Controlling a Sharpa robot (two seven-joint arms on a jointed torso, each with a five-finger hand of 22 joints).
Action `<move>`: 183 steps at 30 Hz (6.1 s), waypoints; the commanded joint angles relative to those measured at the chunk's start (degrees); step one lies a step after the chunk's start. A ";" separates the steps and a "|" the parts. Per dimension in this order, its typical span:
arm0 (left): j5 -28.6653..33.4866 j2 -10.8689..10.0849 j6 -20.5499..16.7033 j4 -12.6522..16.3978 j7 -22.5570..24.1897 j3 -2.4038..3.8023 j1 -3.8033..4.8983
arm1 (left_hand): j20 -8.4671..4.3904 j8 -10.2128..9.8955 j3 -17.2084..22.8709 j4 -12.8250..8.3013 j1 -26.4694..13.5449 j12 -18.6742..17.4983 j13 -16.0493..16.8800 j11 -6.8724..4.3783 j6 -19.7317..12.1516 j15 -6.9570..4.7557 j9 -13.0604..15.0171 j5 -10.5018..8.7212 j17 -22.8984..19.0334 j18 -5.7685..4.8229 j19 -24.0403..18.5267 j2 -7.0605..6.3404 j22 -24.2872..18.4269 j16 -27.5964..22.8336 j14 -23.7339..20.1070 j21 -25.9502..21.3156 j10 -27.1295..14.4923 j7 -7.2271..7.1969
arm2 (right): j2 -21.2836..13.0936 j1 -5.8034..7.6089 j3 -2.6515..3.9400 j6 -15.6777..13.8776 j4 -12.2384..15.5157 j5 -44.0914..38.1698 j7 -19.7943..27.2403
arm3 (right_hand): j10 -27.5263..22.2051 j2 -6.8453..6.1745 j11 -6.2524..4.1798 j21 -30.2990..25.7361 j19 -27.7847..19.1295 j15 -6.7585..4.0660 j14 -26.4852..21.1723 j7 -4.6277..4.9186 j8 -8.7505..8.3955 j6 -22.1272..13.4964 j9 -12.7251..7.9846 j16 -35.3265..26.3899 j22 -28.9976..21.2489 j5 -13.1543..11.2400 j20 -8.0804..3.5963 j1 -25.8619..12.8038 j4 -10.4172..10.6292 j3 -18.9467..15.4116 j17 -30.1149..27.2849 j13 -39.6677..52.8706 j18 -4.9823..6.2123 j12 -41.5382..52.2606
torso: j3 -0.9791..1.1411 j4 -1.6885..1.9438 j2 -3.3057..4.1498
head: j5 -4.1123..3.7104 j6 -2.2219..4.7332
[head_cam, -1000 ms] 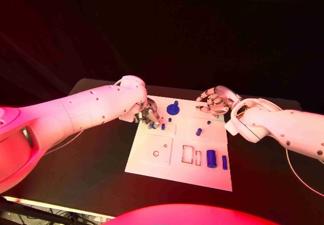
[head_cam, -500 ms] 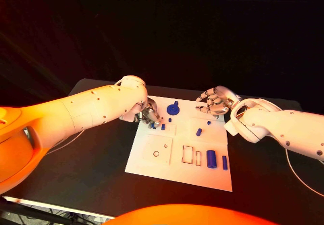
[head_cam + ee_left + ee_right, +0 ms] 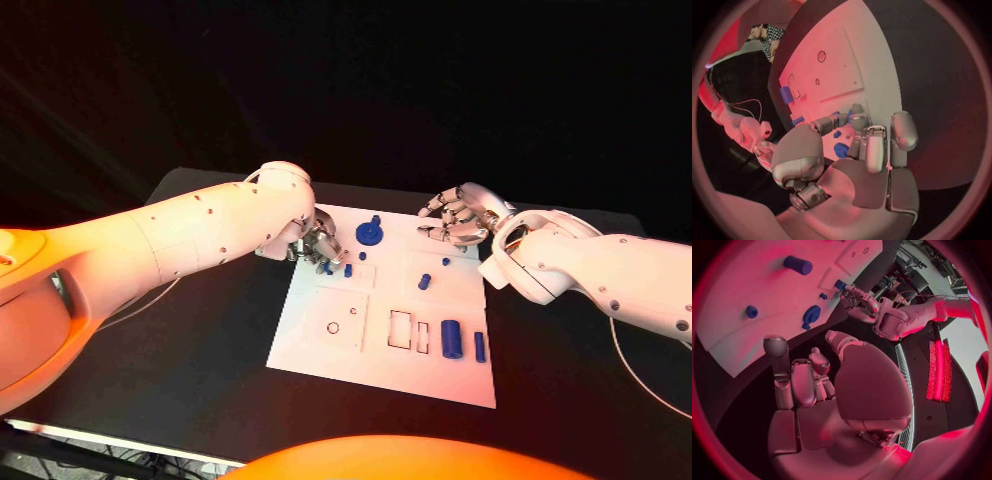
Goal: Assemble the parts on the task board
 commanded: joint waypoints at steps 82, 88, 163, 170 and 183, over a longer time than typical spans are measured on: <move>3.80 0.91 -0.41 -2.31 -3.30 -0.26 -2.12 | 0.26 -4.48 -15.78 5.30 5.07 -0.58 1.10 -0.55 3.89 -0.19 4.81 3.07 13.95 -0.67 0.83 -1.98 -1.16 0.13 5.63 -2.09 0.55 -1.81 | -0.34 0.01 0.01 -0.15 0.43 -0.14 0.89 | 0.26 -0.33 -0.05 -0.85 0.51 -0.39 0.50 -0.16 0.42 -0.61 -0.34 -0.68 -0.21 -0.28 -0.16 -0.80 0.41 0.30 0.08 -0.28 0.62 -0.12 | -0.02 0.03 0.00 | -0.84 -0.56; 3.80 0.82 -0.74 -2.41 -3.43 -0.26 -2.12 | 0.27 -4.79 -17.46 6.29 5.66 -0.69 0.99 -0.53 4.01 -0.18 5.02 2.94 13.92 -0.65 0.80 -2.27 -1.28 0.12 5.62 -2.21 0.46 -1.80 | -0.35 0.01 0.01 -0.40 0.43 -0.06 1.03 | 0.17 -0.29 -0.06 -1.12 0.56 -0.39 0.51 -0.19 0.50 -0.73 -0.42 -0.82 -0.30 -1.48 -0.15 -1.19 0.71 0.07 0.07 -0.41 0.64 -0.15 | -0.04 0.01 -0.01 | -0.80 -0.46; 8.50 -10.96 -25.98 13.04 -0.06 3.30 -1.28 | 2.01 -12.19 -30.58 16.02 21.81 -9.08 -12.96 2.02 -2.01 1.73 5.69 -6.95 3.03 1.39 -5.62 -3.93 -11.33 -5.75 1.98 -9.71 -11.25 1.16 | -0.80 -0.02 0.00 -0.19 0.32 0.00 0.85 | 0.24 -0.14 -0.10 -1.18 0.69 -0.41 0.55 -0.22 0.63 -0.78 -0.49 -0.87 -0.26 -1.89 -0.16 -1.19 0.81 -0.01 0.15 -0.35 0.62 -0.04 | 0.00 0.10 -0.03 | -0.60 0.48; 9.23 -13.14 -31.44 16.15 1.30 3.19 -1.74 | 3.51 -16.96 -26.75 15.75 26.63 -10.46 -14.33 4.16 -5.40 3.58 1.23 -6.94 -2.32 2.62 -10.27 -6.34 -17.80 -8.84 -0.63 -14.59 -14.66 3.64 | -0.93 -0.02 0.00 -0.22 0.40 0.00 0.86 | 0.23 -0.13 -0.10 -1.20 0.69 -0.41 0.56 -0.22 0.63 -0.78 -0.49 -0.84 -0.27 -1.87 -0.16 -1.18 0.80 -0.01 0.19 -0.36 0.63 -0.05 | -0.02 0.09 -0.03 | -0.52 0.60; 7.02 -17.90 -43.27 22.94 2.07 2.85 -5.04 | 4.46 -18.49 -28.99 16.16 24.48 -9.44 -14.90 5.43 -6.59 4.70 -1.64 -7.40 -3.09 2.79 -10.40 -9.51 -18.68 -8.98 -0.97 -15.50 -15.00 5.02 | -1.36 -0.03 0.00 -0.28 0.51 0.00 0.85 | 0.23 -0.12 -0.10 -1.27 0.68 -0.42 0.56 -0.22 0.64 -0.78 -0.50 -0.87 -0.30 -1.80 -0.16 -1.15 0.78 0.01 0.17 -0.37 0.64 -0.04 | -0.01 0.13 -0.09 | -0.55 0.75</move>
